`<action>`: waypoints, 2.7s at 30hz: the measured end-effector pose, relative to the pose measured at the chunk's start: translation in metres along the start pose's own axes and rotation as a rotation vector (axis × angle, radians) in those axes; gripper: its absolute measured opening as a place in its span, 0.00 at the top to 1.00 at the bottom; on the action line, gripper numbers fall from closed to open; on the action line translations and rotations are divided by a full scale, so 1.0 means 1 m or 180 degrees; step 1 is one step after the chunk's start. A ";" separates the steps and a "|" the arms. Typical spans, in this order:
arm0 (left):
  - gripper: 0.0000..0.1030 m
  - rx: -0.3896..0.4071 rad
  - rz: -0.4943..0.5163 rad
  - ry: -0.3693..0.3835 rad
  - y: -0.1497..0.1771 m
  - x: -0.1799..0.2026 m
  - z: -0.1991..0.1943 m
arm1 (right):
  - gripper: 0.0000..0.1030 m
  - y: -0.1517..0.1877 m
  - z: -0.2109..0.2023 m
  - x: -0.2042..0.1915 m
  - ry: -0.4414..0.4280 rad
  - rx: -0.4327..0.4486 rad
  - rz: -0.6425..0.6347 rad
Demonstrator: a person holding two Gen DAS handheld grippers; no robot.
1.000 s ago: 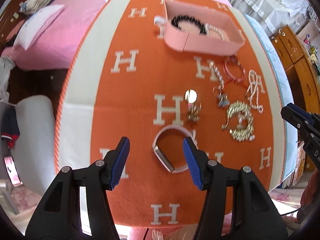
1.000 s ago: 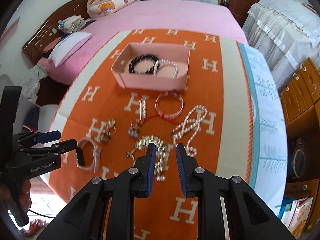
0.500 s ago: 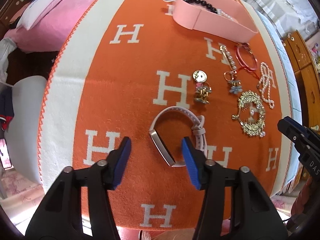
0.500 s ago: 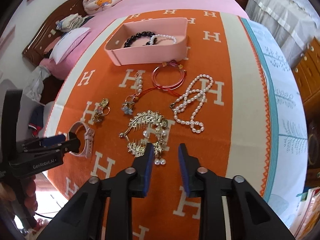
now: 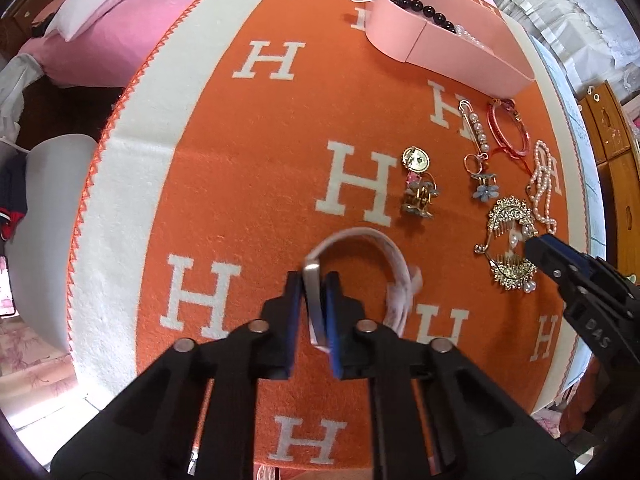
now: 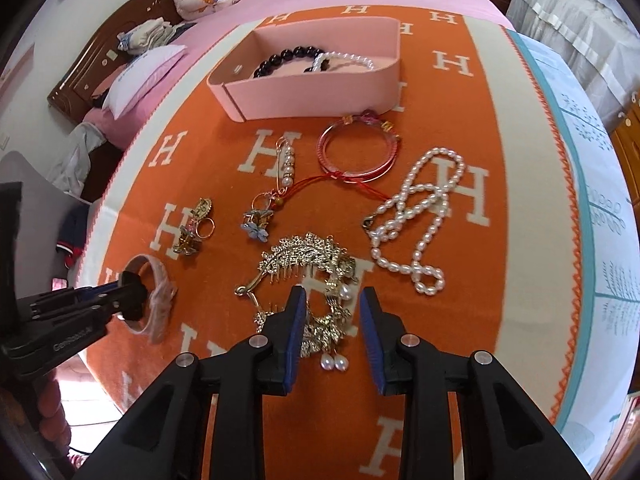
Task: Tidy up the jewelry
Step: 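Grasp the white watch with the left gripper while the right gripper grasps the gold leaf hair clip, then carry the watch and hair clip into the pink tray and release both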
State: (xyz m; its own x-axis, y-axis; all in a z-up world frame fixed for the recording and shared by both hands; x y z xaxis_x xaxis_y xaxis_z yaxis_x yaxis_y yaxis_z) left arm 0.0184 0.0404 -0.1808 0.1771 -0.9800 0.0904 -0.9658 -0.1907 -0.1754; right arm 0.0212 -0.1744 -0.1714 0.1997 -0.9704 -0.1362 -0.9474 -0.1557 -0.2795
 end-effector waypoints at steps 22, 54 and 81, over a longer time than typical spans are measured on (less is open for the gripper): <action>0.94 0.0284 0.0212 0.0025 -0.002 0.008 -0.062 | 0.88 -0.017 -0.058 -0.033 0.0197 0.0332 -0.0316; 0.94 0.0814 0.0764 0.0143 -0.189 0.083 -0.103 | 0.90 -0.168 -0.080 -0.011 0.0163 0.0710 0.0193; 0.49 0.0489 0.1083 0.0196 -0.239 0.117 0.006 | 0.87 -0.227 0.046 0.037 0.0129 0.0295 0.0758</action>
State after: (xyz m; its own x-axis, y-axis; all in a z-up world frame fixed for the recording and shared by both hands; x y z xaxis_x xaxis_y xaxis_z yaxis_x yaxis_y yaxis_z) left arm 0.2709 -0.0295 -0.1337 -0.1653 -0.9844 0.0597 -0.9270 0.1344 -0.3502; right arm 0.2551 -0.1662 -0.1565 -0.0384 -0.9846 -0.1708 -0.9392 0.0939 -0.3303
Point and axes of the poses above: each gripper's, at about its wrist camera, not at the fingertips, and z roughly the way its jaws point, x to its right, y to its underside, the point moved 1 cm from there along z, roughly the way its jaws point
